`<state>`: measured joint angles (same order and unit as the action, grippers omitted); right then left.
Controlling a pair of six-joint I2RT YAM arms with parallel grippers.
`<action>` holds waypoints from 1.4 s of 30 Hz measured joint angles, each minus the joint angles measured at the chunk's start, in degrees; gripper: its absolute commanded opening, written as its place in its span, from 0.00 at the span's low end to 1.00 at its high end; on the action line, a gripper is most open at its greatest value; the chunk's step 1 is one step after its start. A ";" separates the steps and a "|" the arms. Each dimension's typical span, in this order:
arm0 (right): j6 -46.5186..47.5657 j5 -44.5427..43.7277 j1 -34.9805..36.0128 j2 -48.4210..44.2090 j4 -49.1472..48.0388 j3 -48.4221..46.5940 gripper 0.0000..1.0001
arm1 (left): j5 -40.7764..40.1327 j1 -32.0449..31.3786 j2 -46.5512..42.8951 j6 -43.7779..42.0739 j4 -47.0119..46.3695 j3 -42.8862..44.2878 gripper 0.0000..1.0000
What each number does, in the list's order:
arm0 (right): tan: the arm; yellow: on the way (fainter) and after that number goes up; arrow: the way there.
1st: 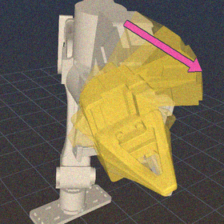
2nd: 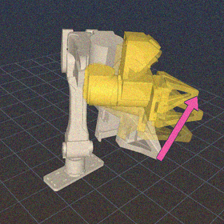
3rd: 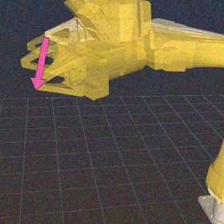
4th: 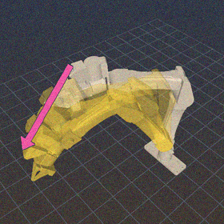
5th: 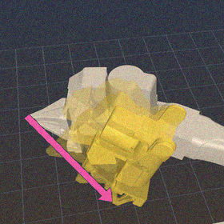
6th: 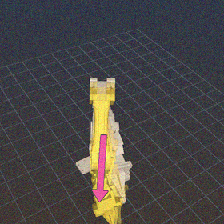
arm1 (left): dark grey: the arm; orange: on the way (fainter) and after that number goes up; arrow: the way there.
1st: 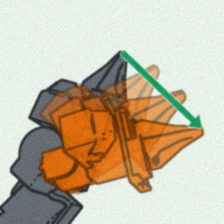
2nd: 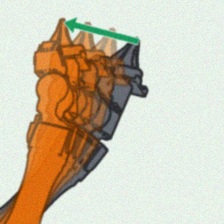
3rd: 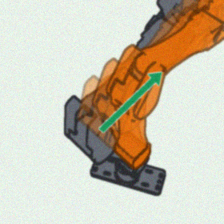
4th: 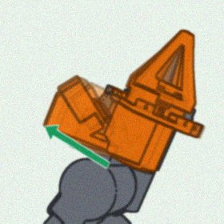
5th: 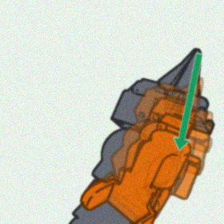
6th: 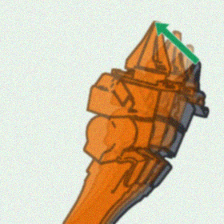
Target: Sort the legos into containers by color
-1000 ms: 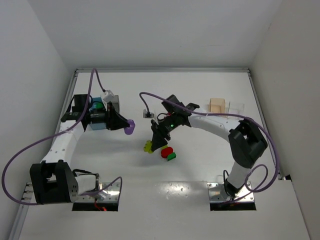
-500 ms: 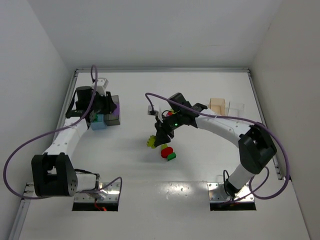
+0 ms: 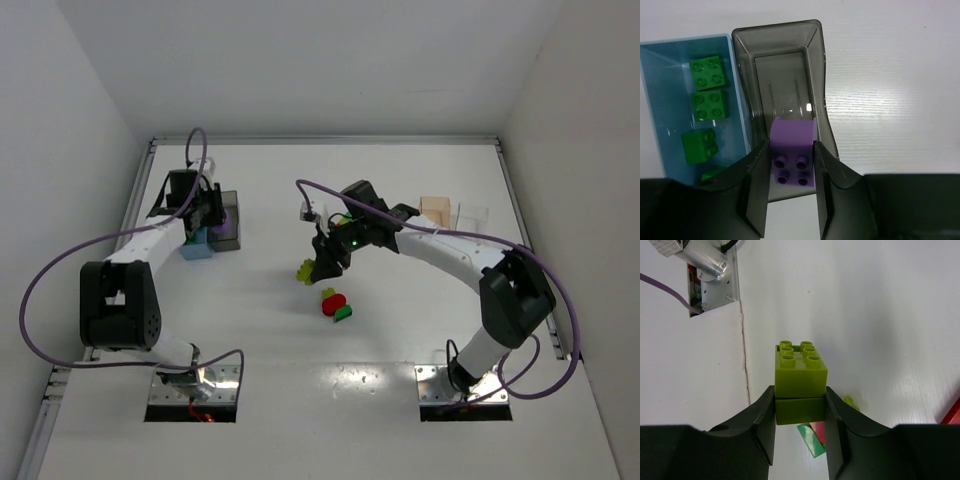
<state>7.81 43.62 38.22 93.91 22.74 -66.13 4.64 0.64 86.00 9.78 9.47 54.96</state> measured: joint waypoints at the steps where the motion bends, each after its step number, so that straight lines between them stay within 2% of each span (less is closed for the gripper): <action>1: -0.04 -0.02 0.00 0.00 0.00 0.00 0.05 | -0.15 -0.09 0.46 0.02 0.00 0.24 0.19; 5: -0.11 -0.07 -0.39 0.00 -0.02 0.02 0.05 | -0.44 -0.33 2.12 0.09 0.20 1.81 0.45; 8: -0.11 -0.13 -0.72 0.00 -0.04 0.02 0.05 | -0.26 -0.33 3.02 0.13 0.31 2.95 0.55; 11: -0.11 -0.44 -1.03 -0.15 -0.09 0.22 0.05 | 0.74 -0.35 2.91 -0.24 0.35 3.45 0.73; 12: -0.11 -0.70 -1.03 -0.31 -0.15 0.35 0.05 | 1.05 -0.35 2.71 -0.35 0.31 3.50 0.75; 17: -0.13 -1.53 -1.07 -0.92 -0.31 0.61 0.05 | 6.27 -0.33 -0.61 -1.27 0.94 3.34 0.73; 20: -0.13 -1.68 -1.07 -1.27 -0.44 0.68 0.05 | 18.58 -0.59 -6.34 -3.98 1.22 1.88 0.72; 23: -0.11 -1.31 -1.07 -1.70 -0.42 0.63 0.05 | 33.92 -3.85 -11.19 -7.50 2.29 2.64 0.72; 28: 1.33 2.45 -1.36 -1.73 1.86 -1.16 0.05 | 50.82 -11.28 -10.88 -13.84 7.19 4.92 0.75; 33: 2.82 5.49 -1.46 -1.62 3.32 -4.26 0.05 | 56.13 -14.80 -9.88 -17.64 12.04 4.87 0.76; 42: 4.17 6.60 -1.62 -0.52 3.65 -6.12 0.05 | 60.41 -15.45 -9.88 -20.83 14.93 4.72 0.83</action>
<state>11.99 50.22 36.60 93.38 26.39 -72.25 65.06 -14.81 76.12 -11.05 24.40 59.68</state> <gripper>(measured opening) 0.373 0.823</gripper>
